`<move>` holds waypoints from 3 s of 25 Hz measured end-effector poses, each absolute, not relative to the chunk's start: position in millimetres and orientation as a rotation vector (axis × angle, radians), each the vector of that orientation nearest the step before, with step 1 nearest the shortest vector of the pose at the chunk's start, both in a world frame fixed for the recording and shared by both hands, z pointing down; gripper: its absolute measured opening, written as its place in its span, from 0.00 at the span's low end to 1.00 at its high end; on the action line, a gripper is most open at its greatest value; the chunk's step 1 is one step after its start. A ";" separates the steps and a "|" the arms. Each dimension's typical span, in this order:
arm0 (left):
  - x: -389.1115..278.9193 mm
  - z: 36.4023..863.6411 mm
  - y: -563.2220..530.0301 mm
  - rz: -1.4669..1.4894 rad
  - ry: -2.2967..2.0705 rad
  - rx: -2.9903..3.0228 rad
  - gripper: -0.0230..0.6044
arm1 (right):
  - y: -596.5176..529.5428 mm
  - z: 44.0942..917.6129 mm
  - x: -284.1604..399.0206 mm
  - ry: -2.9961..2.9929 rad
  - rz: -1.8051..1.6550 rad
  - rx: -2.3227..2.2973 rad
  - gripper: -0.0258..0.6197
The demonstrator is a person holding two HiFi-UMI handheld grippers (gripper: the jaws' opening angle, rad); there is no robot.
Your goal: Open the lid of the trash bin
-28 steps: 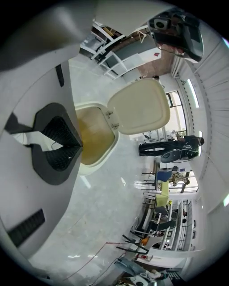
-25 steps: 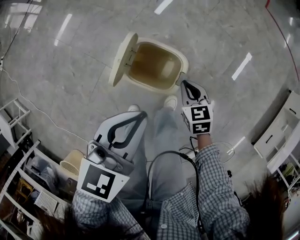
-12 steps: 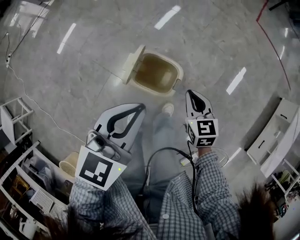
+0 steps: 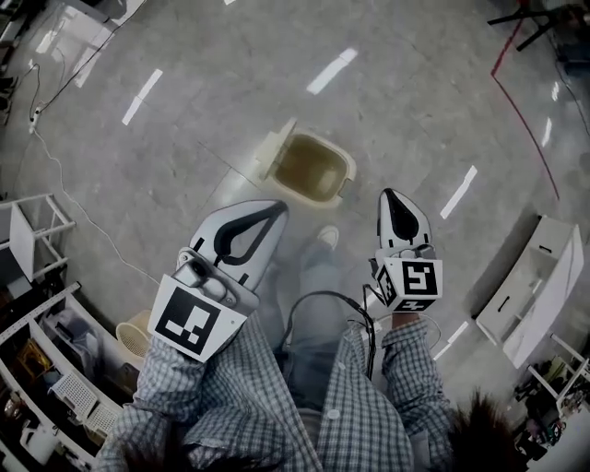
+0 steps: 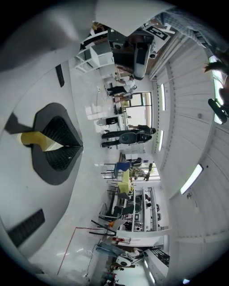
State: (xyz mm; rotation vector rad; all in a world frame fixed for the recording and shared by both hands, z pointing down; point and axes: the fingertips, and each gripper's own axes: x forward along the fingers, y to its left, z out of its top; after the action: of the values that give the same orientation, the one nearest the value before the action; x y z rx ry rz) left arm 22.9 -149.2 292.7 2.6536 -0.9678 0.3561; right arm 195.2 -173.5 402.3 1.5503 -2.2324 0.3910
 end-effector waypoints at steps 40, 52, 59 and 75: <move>-32.5 155.7 -137.4 0.166 -1.090 2.916 0.04 | -136.0 188.9 132.8 -2.384 -0.071 1.659 0.07; -26.8 156.9 -136.9 0.168 -1.088 2.916 0.04 | -134.3 196.9 135.9 -2.359 -0.069 1.630 0.07; -27.6 161.2 -132.6 0.174 -1.100 2.897 0.04 | -130.9 198.9 135.3 -2.361 -0.072 1.610 0.07; -24.3 166.4 -128.9 0.185 -1.081 2.894 0.04 | -123.1 206.3 139.7 -2.351 -0.028 1.626 0.07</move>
State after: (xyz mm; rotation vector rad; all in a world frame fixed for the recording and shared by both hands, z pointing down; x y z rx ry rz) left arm -24.3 -128.9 166.4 2.8941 -1.0814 0.1848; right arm 139.7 -123.1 206.3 1.6258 -2.3511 -0.0281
